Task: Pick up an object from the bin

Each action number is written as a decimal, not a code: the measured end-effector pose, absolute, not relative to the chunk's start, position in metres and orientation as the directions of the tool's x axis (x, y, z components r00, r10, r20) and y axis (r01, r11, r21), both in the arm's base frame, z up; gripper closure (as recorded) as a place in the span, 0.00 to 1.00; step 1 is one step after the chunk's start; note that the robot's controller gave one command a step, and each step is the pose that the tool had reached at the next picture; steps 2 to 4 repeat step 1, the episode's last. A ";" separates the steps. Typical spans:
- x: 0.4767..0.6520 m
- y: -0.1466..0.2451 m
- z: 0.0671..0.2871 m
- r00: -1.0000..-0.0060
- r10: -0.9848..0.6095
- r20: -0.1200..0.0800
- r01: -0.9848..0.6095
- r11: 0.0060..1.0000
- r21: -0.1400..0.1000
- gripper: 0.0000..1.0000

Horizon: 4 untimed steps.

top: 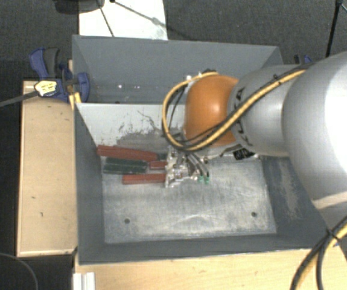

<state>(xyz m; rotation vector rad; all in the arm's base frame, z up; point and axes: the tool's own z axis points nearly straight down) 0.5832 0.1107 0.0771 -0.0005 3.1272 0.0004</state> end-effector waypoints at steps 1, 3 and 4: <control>0.583 0.102 0.204 -1.000 -0.001 -0.003 -0.001 1.000 0.001 1.00; 0.583 0.102 0.204 -1.000 -0.001 -0.003 -0.001 1.000 0.001 1.00; 0.583 0.102 0.204 -1.000 -0.001 -0.003 -0.001 1.000 0.001 1.00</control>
Offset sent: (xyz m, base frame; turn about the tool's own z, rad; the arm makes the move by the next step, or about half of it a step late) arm 0.0000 0.0000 0.0000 0.0000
